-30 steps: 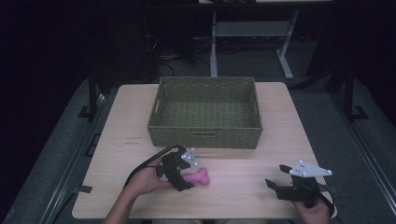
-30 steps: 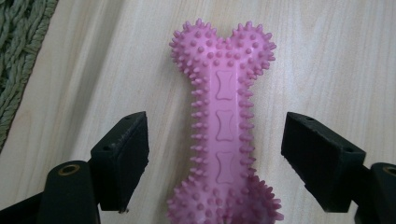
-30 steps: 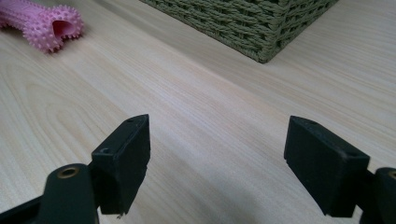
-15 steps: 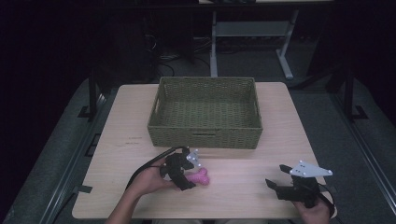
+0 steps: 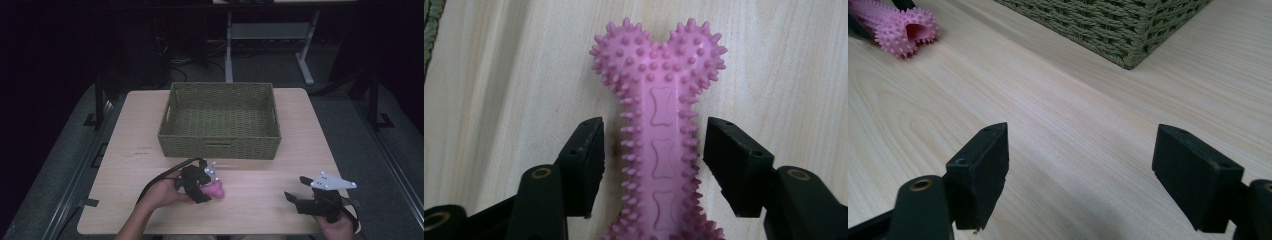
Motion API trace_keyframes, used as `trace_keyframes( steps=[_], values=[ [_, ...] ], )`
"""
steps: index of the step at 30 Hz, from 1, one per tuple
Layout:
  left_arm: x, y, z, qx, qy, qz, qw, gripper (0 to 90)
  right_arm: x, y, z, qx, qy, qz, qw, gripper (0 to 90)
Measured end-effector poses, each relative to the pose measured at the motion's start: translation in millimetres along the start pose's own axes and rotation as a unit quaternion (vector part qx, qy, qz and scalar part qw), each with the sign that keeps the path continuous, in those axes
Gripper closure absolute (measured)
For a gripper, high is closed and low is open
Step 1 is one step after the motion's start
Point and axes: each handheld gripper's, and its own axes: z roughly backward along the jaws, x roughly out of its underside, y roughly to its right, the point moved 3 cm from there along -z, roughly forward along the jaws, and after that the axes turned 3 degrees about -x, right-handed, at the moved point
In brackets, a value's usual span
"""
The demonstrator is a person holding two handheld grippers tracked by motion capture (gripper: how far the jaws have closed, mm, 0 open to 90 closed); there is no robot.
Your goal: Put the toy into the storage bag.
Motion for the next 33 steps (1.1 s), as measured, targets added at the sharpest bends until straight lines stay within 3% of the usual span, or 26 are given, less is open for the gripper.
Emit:
trace_keyframes(
  steps=[17,23,33],
  values=[
    [1.0,-0.6,-1.0,0.0,-0.011,-0.001,0.9999,50.4,-0.2,-0.1,0.2,0.0,0.001,0.0,1.0,22.2],
    [0.1,1.3,-0.7,0.002,-0.011,-0.011,0.9999,56.6,-0.4,-0.3,0.8,0.0,0.001,0.0,1.0,22.3],
    [-0.5,2.6,0.5,0.004,-0.012,-0.022,0.9997,58.6,-0.4,-0.1,0.8,0.0,0.002,0.0,1.0,22.2]
  ],
)
